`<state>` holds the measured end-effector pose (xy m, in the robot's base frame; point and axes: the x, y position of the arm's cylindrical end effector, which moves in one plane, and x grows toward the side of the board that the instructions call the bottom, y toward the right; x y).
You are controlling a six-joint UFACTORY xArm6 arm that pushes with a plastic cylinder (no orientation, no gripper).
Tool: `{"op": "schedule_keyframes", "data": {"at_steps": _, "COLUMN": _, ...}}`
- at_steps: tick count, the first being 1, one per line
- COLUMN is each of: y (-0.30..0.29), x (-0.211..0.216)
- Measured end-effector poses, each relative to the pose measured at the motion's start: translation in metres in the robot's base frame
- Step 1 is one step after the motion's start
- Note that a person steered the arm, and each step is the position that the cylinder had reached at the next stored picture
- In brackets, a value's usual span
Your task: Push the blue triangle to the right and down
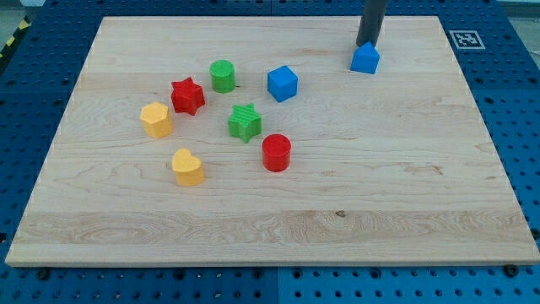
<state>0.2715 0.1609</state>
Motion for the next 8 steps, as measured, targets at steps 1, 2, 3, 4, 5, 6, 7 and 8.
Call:
{"op": "schedule_keyframes", "data": {"at_steps": 1, "y": 0.012, "x": 0.025}}
{"op": "schedule_keyframes", "data": {"at_steps": 2, "y": 0.021, "x": 0.045}}
{"op": "schedule_keyframes", "data": {"at_steps": 3, "y": 0.025, "x": 0.037}}
{"op": "schedule_keyframes", "data": {"at_steps": 4, "y": 0.027, "x": 0.011}}
{"op": "schedule_keyframes", "data": {"at_steps": 5, "y": 0.025, "x": 0.011}}
{"op": "schedule_keyframes", "data": {"at_steps": 6, "y": 0.003, "x": 0.012}}
{"op": "schedule_keyframes", "data": {"at_steps": 7, "y": -0.010, "x": 0.016}}
{"op": "schedule_keyframes", "data": {"at_steps": 8, "y": -0.010, "x": 0.032}}
